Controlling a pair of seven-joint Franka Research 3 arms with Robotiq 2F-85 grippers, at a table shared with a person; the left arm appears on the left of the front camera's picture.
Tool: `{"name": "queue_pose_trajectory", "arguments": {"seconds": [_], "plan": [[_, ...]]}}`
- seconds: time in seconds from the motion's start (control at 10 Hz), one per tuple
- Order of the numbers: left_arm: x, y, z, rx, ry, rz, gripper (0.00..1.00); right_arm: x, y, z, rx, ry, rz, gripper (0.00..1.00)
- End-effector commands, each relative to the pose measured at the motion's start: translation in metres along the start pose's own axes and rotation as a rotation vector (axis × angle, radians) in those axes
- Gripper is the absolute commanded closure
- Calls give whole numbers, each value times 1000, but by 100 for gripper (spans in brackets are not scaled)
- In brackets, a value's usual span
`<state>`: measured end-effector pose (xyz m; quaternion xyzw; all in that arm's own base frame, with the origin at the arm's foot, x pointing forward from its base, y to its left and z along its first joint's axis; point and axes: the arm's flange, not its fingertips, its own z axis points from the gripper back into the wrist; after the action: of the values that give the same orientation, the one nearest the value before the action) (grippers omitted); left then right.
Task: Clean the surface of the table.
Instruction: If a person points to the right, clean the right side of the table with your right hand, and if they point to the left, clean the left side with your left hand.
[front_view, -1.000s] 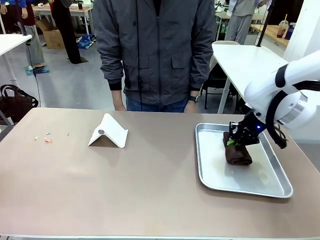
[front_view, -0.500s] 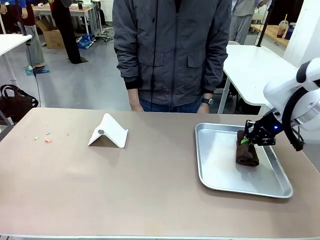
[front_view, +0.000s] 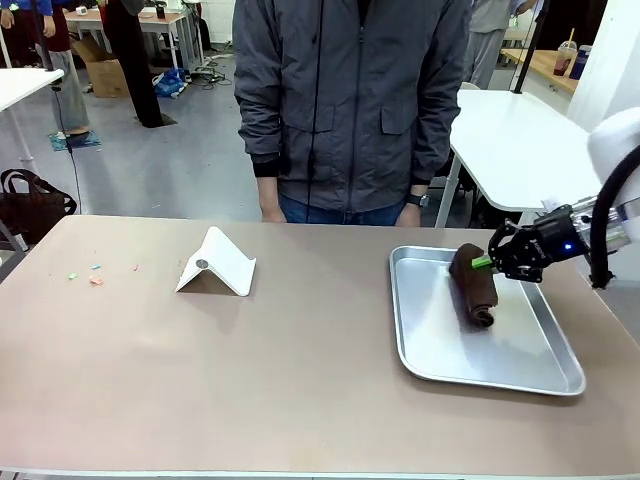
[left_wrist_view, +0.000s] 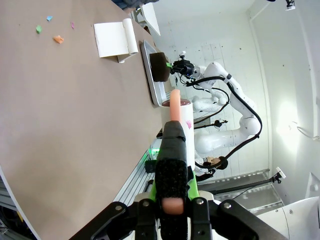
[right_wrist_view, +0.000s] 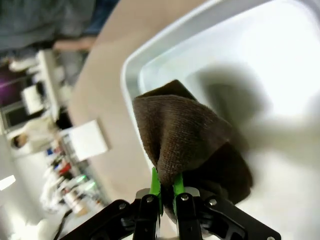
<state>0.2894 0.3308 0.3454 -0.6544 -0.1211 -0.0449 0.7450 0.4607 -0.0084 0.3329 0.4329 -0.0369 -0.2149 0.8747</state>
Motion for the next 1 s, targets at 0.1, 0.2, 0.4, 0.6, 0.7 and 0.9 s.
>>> {"name": "queue_pose_trajectory", "arguments": {"seconds": [0.1,0.2,0.4,0.6,0.7,0.9], "plan": [[-1,-4,1,2,4,1,81,16,-14,4,263,272,-91,89],[-1,-4,1,2,4,1,81,15,-13,9,318,334,-122,89],[-1,-4,1,2,4,1,81,6,-11,27,345,355,-111,89],[-1,-4,1,2,4,1,81,-6,-14,54,366,334,-70,89],[-1,-4,1,2,4,1,81,-12,-19,71,368,311,-40,89],[-1,-4,1,2,4,1,81,-21,-40,111,419,290,-14,89]]}}
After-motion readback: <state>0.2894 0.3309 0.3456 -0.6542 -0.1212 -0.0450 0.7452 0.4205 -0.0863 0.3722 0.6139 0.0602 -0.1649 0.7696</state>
